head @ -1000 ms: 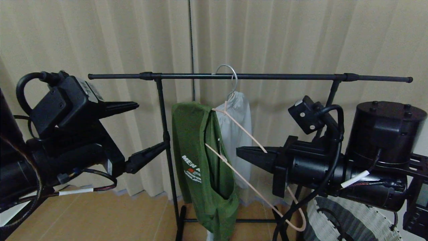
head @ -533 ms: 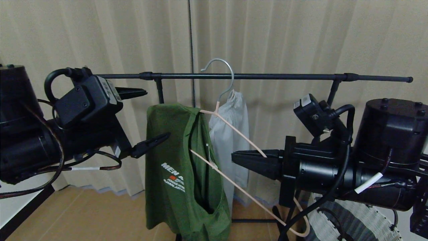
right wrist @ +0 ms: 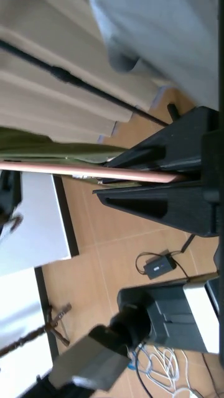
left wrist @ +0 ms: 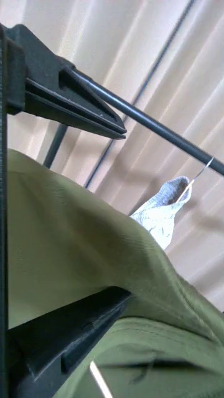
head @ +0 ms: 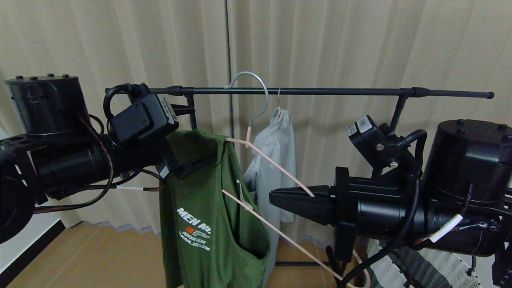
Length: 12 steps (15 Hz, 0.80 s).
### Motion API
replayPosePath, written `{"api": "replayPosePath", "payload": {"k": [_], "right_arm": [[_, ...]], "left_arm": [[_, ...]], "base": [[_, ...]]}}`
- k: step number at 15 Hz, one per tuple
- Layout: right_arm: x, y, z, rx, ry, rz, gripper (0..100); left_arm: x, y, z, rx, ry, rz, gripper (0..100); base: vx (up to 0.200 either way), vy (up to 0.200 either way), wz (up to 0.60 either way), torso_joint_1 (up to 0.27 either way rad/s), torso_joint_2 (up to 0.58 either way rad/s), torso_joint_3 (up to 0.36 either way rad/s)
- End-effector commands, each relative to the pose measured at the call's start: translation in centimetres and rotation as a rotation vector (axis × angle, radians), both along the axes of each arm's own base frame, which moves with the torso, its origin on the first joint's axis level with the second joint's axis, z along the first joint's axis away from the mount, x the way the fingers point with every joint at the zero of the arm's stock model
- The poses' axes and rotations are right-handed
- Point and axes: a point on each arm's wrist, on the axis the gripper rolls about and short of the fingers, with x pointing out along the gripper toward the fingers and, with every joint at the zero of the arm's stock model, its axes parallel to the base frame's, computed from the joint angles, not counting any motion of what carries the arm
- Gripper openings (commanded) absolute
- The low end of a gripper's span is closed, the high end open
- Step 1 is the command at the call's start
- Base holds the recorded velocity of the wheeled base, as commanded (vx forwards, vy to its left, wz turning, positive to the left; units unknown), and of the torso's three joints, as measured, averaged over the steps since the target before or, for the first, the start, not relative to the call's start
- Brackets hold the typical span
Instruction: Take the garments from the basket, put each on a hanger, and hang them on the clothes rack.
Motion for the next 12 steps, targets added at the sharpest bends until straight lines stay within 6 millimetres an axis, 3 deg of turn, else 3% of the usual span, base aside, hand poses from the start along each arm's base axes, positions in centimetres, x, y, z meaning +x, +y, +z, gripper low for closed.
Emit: {"api": "replayPosePath", "payload": {"k": [1,11,12], "right_arm": [[-0.2,0.12,-0.01,0.0,0.001,0.01,0],[-0.61,-0.1,0.25,0.002,-0.024,0.042,0],[-0.63,-0.24,0.16,0.0,-0.022,0.037,100]], "left_arm": [[0.26,-0.12,-0.34,0.005,0.011,-0.001,0],[0.29,0.16,-0.3,-0.005,0.0,-0.002,0],[0.32,0.19,-0.19,-0.01,-0.009,0.0,0]], "base": [[0.0,0.0,0.0,0.0,0.0,0.0],[0.0,0.0,0.0,0.0,0.0,0.0],[0.0,0.0,0.0,0.0,0.0,0.0]]}}
